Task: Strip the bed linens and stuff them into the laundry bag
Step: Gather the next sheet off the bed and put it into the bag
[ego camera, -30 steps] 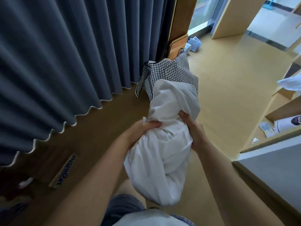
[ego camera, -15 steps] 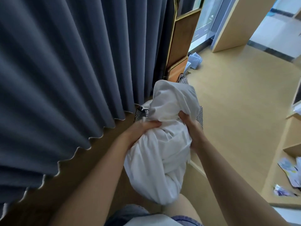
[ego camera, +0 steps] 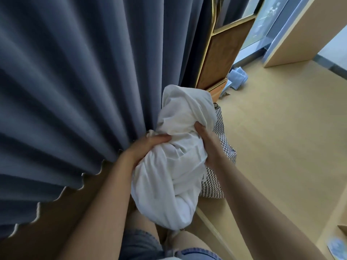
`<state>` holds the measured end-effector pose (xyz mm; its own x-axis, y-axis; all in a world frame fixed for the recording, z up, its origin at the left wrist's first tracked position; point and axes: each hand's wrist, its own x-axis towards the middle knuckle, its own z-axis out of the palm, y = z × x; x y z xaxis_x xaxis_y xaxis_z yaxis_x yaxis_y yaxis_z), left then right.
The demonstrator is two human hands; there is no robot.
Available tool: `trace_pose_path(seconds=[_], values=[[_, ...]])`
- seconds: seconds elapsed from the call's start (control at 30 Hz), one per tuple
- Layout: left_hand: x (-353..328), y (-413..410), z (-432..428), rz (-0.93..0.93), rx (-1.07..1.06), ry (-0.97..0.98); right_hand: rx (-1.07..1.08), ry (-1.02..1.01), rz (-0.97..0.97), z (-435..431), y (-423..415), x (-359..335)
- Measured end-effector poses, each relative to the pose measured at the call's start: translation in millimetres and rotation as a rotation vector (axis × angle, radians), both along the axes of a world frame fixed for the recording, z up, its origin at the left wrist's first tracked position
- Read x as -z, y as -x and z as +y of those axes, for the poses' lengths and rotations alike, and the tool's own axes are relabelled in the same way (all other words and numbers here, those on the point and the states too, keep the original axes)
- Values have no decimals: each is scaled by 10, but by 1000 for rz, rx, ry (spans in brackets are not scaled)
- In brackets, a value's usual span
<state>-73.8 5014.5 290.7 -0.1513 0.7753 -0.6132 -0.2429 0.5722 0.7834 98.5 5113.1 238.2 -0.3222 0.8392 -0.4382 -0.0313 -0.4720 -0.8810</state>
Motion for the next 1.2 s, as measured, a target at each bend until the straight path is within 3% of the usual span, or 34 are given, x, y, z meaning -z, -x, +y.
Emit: trace_pose_path(seconds=[0.17, 0.33, 0.5, 0.67, 0.83, 0.97, 1.1, 1.2], values=[[305, 410, 651, 22, -11, 32, 4, 23, -49, 593, 370, 293], [886, 941, 1202, -255, -98, 126, 34, 170, -73, 1097, 841, 857], [1590, 1172, 1618, -304, -46, 172, 91, 278, -136, 1328, 1150, 1577], [2273, 1260, 1841, -211, 20, 221, 90, 365, -198, 1541, 1192, 2124], [2916, 1150, 1842, -253, 98, 488, 94, 444, -275, 1602, 1075, 2543], [3184, 1085, 1907, -146, 83, 635, 95, 581, -275, 1531, 1025, 2878], [3408, 1048, 1931, -11, 54, 630, 32, 629, -342, 1423, 1012, 3033], [3584, 1060, 1879, 141, -16, 549, -103, 657, -561, 1266, 894, 3303]])
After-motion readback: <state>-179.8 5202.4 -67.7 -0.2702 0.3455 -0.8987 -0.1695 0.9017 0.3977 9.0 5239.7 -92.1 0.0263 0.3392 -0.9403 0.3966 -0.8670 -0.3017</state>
